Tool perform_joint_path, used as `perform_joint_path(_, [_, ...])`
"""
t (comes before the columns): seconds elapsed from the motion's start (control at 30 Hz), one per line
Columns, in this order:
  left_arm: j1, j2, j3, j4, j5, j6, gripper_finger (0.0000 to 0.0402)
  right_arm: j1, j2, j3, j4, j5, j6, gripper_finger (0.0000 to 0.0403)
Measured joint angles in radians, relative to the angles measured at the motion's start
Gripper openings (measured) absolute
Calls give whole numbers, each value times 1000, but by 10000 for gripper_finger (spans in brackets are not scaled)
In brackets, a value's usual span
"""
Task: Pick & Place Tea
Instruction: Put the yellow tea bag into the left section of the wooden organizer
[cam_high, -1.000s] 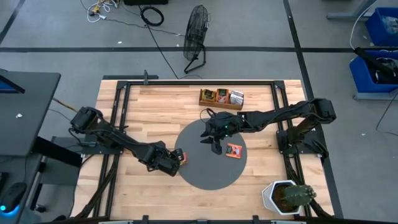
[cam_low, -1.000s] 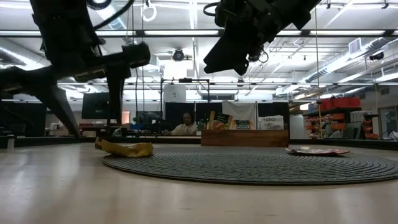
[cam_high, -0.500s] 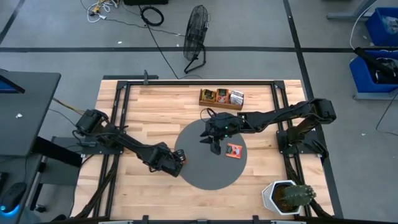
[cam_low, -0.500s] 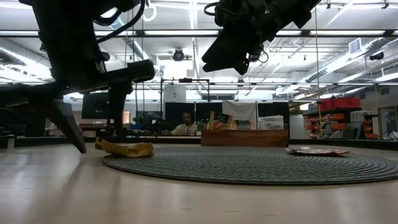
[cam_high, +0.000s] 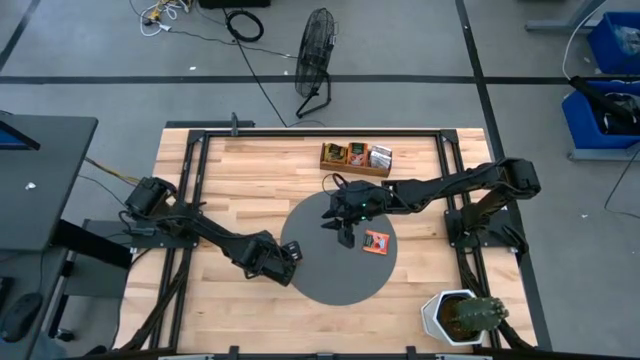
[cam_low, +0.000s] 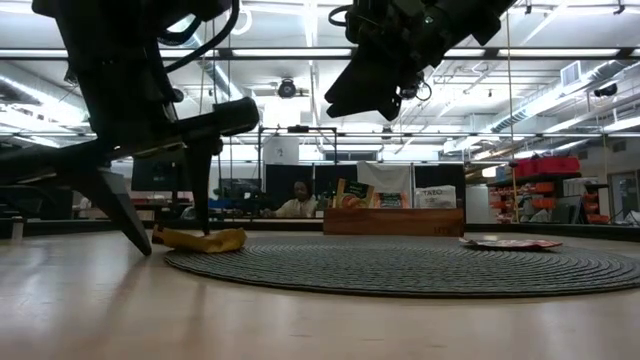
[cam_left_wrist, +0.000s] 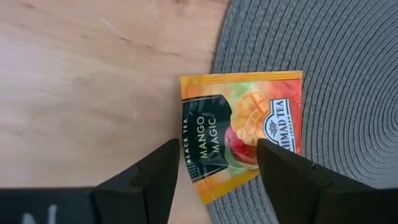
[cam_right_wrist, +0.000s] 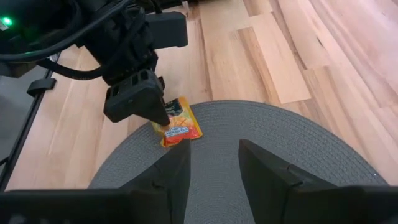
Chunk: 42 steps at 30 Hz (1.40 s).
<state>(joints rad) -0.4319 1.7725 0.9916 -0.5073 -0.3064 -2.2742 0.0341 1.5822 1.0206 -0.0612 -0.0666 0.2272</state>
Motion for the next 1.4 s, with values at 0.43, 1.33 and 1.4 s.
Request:
perform_joint_path(0.43, [2, 19, 3, -13, -13, -11, 219, 0, 0, 0, -2, -1, 0, 142])
perform_joint_path(1.33, [-25, 13, -2, -73, 12, 19, 75, 0, 1, 0, -23, 6, 0, 142])
perform_joint_path(1.4, [-27, 13, -2, -73, 12, 20, 58, 0, 1, 0, -23, 6, 0, 142])
